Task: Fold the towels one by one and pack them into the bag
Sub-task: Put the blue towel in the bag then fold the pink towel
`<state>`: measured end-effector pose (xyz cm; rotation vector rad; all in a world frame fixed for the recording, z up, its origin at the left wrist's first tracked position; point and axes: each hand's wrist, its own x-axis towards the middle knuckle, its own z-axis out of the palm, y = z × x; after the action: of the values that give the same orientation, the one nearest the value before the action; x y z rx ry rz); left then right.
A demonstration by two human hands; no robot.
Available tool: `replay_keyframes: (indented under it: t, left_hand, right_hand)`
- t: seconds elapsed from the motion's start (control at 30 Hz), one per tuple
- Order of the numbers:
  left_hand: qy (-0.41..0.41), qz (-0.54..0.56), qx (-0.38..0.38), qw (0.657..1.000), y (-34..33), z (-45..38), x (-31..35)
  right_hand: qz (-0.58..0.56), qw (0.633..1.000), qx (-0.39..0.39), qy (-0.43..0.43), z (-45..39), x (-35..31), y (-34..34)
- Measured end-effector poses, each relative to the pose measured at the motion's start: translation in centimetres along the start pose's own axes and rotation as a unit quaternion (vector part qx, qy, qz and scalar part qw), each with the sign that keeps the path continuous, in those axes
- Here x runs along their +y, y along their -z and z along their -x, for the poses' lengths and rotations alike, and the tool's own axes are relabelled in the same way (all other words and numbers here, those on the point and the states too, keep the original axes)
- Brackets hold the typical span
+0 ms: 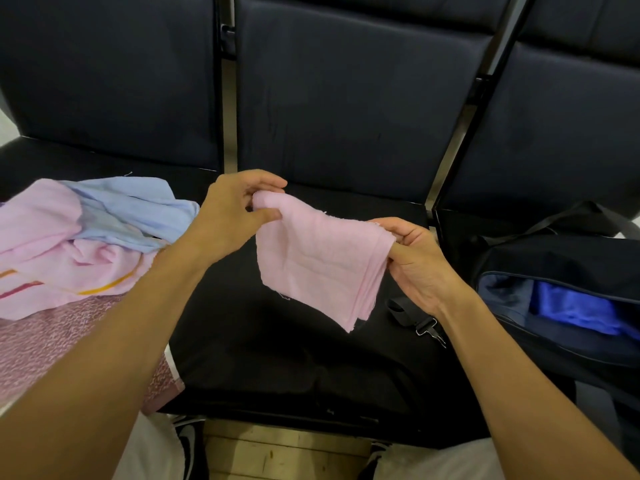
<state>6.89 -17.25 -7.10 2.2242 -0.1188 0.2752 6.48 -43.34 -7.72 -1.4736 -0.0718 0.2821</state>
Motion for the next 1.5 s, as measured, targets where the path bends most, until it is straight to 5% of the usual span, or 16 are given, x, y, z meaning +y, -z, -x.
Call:
replay_keyframes:
  t: [0.17, 0.43, 0.57, 0.7, 0.77, 0.87, 0.97, 1.27, 1.5]
  left_hand:
    - [-0.029, -0.084, 0.05, 0.995, -0.5, 0.1, 0.1]
    - [-0.011, 0.067, 0.022, 0.997, -0.1, 0.5, 1.4]
    - [0.044, 0.173, 0.003, 0.984, -0.9, 0.9, 1.9]
    - [0.18, 0.198, 0.021, 0.963, -2.3, 1.1, 2.4]
    - [0.28, 0.249, -0.017, 0.927, -2.6, 1.3, 2.3]
    - [0.421, 0.429, -0.099, 0.793, -2.3, 1.8, 2.0]
    - [0.417, 0.534, -0.116, 0.727, -2.3, 1.8, 1.6]
    - [0.299, 0.347, -0.126, 0.88, -2.6, 1.6, 1.1]
    - [0.304, 0.358, -0.115, 0.875, -2.8, 1.6, 1.5]
  right_hand:
    - [0.001, 1.0, -0.012, -0.025, 0.1, 0.1, -0.2]
    - [-0.059, 0.997, -0.02, -0.048, 0.5, -0.4, -0.4]
    - [-0.155, 0.982, -0.033, -0.101, 0.6, -0.6, -0.4]
    - [-0.128, 0.974, 0.007, -0.186, 0.1, 0.1, -0.2]
    - [-0.145, 0.965, 0.031, -0.217, -0.1, 0.3, 0.0]
    - [-0.188, 0.955, 0.047, -0.225, -0.2, 0.1, 0.5]
    - [-0.215, 0.949, 0.011, -0.232, -0.2, -0.3, 0.8]
    - [-0.043, 0.986, 0.004, -0.16, -0.2, 0.5, 0.6]
    - [-0.007, 0.989, 0.044, -0.138, -0.2, 0.5, 0.4]
